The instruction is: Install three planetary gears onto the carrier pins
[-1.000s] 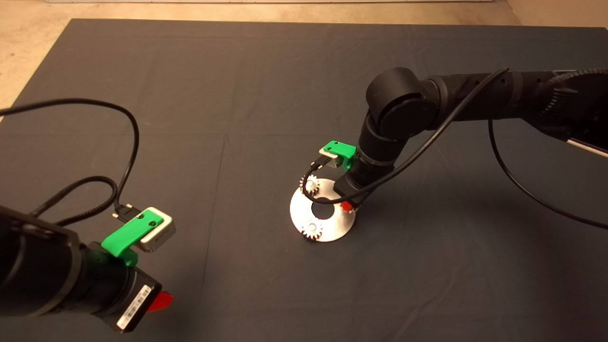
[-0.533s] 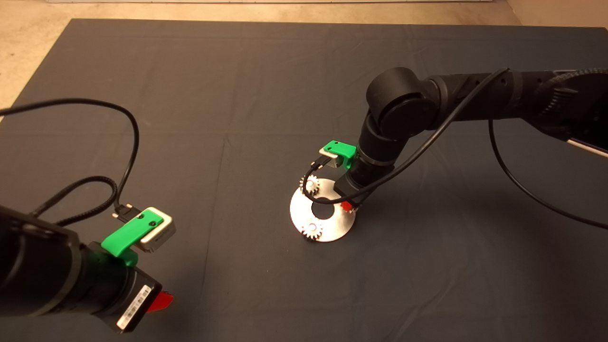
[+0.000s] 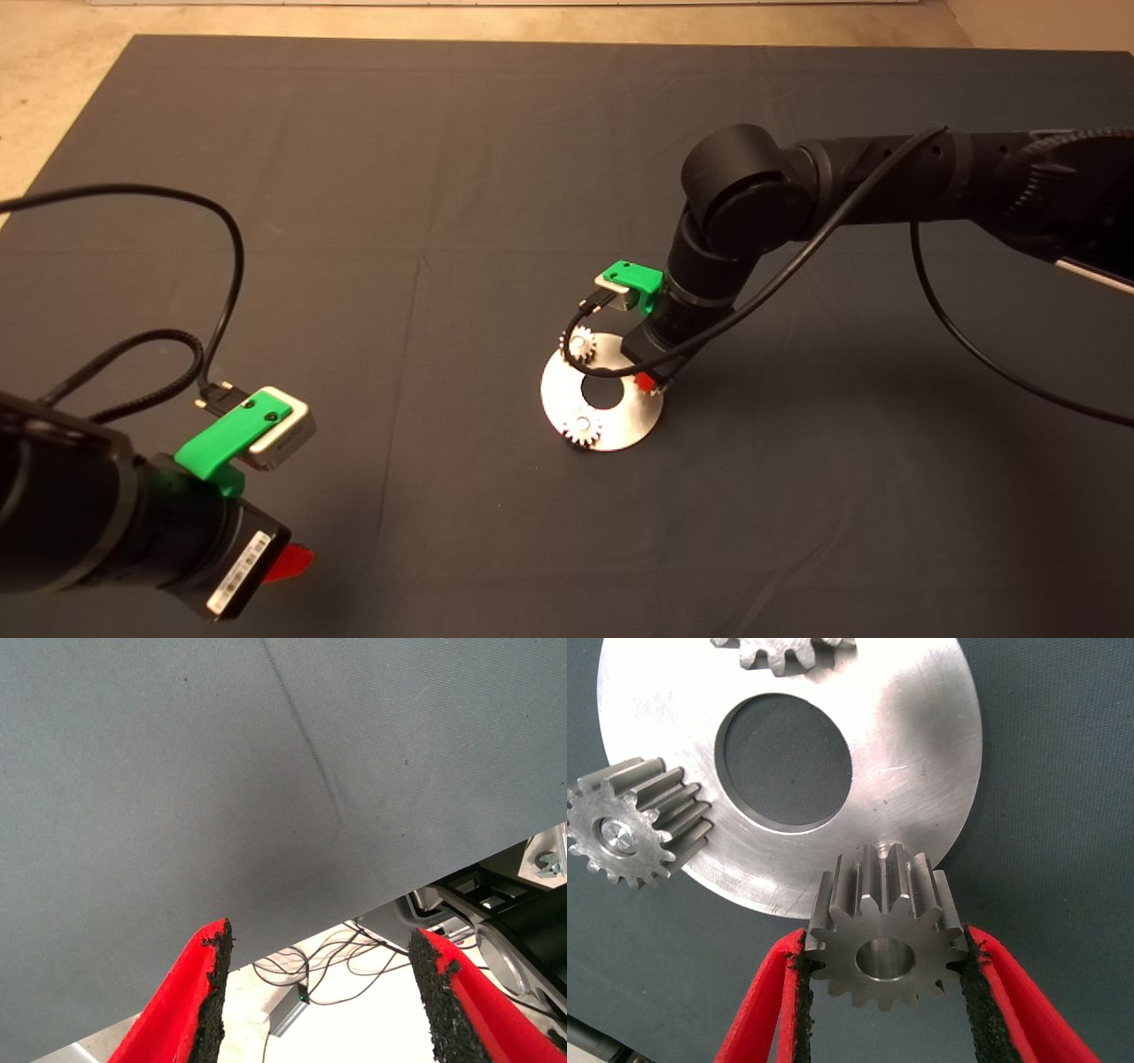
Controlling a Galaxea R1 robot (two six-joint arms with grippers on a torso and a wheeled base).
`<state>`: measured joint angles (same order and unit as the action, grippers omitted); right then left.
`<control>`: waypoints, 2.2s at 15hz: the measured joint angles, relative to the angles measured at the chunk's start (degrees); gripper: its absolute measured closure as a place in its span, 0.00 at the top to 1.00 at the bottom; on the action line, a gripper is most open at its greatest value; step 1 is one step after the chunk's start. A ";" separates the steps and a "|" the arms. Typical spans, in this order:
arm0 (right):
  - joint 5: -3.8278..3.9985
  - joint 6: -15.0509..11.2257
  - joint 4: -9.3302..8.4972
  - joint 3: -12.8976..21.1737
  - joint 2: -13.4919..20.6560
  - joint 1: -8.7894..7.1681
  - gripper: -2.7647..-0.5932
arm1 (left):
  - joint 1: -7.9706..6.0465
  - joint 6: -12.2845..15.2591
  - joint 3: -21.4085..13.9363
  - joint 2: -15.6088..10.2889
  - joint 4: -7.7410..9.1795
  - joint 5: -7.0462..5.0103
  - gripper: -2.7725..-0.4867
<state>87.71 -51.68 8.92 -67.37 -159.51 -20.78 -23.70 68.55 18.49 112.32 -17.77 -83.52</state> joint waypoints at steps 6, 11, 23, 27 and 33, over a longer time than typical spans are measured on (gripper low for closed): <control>0.00 0.00 0.00 -0.72 -0.02 0.00 0.16 | 0.00 0.00 0.00 0.00 0.00 -0.02 0.37; 0.00 0.02 0.00 -0.82 -0.02 0.00 0.16 | 0.00 0.00 0.00 0.00 0.00 0.00 0.37; 0.00 0.17 -0.02 -0.82 0.00 0.45 0.16 | 0.00 0.00 0.00 -0.11 0.00 0.00 0.37; 0.00 0.17 -0.04 -0.82 -0.02 0.48 0.16 | 0.00 0.00 0.00 -0.23 0.00 0.00 0.37; 0.32 0.17 0.06 -0.85 -0.02 1.58 0.16 | 0.00 0.00 0.00 -0.45 0.00 -0.05 0.37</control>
<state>88.03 -51.51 8.98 -68.22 -159.54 -19.20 -23.70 68.55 18.49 111.87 -17.77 -83.57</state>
